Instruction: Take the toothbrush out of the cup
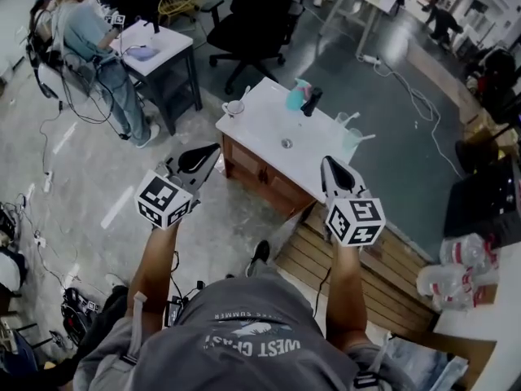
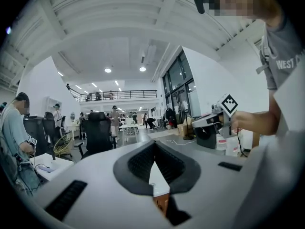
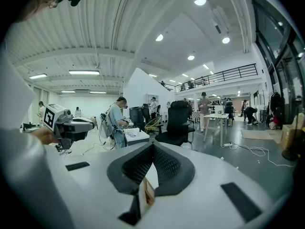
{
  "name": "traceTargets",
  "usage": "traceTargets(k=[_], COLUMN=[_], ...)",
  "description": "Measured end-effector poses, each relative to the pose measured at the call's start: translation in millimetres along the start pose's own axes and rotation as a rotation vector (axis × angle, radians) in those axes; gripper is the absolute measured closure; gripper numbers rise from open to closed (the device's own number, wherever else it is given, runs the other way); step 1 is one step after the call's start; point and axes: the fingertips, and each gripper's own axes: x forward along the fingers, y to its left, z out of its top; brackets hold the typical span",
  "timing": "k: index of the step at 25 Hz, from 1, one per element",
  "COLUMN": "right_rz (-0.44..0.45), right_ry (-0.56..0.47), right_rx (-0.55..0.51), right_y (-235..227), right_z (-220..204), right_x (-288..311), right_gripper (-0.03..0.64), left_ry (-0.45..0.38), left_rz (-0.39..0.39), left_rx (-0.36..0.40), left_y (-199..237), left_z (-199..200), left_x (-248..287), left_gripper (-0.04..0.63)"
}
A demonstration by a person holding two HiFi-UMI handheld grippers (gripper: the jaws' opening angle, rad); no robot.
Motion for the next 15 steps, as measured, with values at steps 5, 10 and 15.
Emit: traceTargets(k=[5, 10, 15], right_rz=[0.027, 0.047, 0.068], right_ry=[0.014, 0.023, 0.029], right_rx=[0.006, 0.01, 0.016], right_y=[-24.4, -50.7, -78.2], right_z=[0.7, 3.5, 2.1], right_x=[38.4, 73.5, 99.6], right_gripper=[0.607, 0.607, 0.607], left_ry=[0.017, 0.036, 0.057], left_rz=[0.02, 0.038, 0.056], left_rx=[-0.016, -0.028, -0.034], left_y=[20.1, 41.3, 54.3], left_z=[-7.9, -15.8, -22.4], left_x=[32.0, 65.1, 97.4], left_gripper=[0.596, 0.597, 0.596])
